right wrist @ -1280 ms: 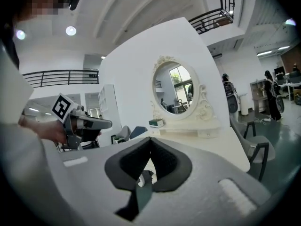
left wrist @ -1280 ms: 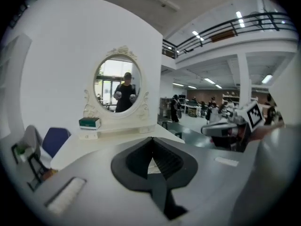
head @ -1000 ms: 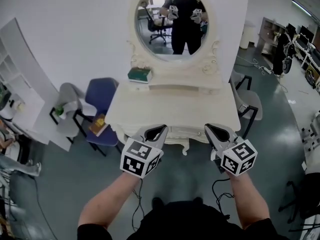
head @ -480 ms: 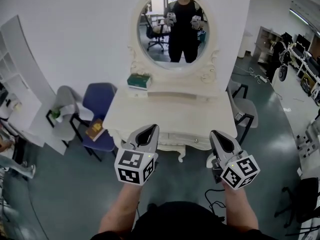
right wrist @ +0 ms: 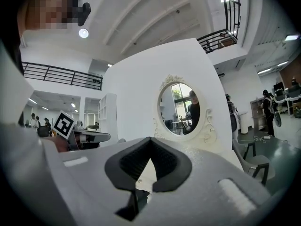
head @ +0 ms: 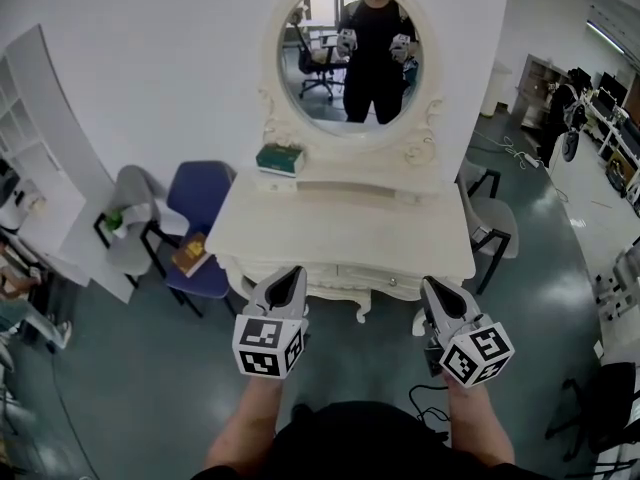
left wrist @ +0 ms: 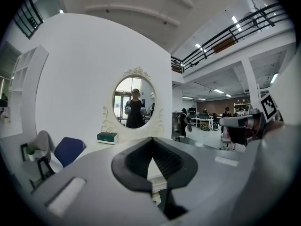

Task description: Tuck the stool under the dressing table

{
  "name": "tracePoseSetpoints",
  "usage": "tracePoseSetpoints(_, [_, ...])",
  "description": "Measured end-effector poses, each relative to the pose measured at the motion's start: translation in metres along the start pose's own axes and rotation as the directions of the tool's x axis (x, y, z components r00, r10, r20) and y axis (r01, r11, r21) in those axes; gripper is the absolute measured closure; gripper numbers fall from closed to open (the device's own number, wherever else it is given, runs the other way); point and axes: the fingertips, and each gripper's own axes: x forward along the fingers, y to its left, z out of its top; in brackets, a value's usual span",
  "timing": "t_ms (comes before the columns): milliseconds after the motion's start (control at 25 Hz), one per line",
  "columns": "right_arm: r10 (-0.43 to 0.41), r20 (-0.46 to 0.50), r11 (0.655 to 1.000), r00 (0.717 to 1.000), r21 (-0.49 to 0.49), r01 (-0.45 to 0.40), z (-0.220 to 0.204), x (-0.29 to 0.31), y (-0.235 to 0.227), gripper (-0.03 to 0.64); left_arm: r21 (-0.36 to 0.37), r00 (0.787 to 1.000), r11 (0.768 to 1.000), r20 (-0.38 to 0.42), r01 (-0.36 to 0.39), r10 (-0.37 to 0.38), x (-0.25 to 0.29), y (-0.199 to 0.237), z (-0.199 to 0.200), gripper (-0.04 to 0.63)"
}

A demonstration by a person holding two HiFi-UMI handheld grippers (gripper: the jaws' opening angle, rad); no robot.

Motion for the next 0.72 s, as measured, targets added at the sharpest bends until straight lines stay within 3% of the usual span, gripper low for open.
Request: tracePoseSetpoints(720, [-0.002, -0.007, 0.999, 1.0, -0.042, 0.001, -0.0054, 0.0059, -0.0048, 0.617, -0.01, 1.0, 1.0, -0.012, -0.016, 0.016, 0.005, 0.0054, -0.0042, 0.58])
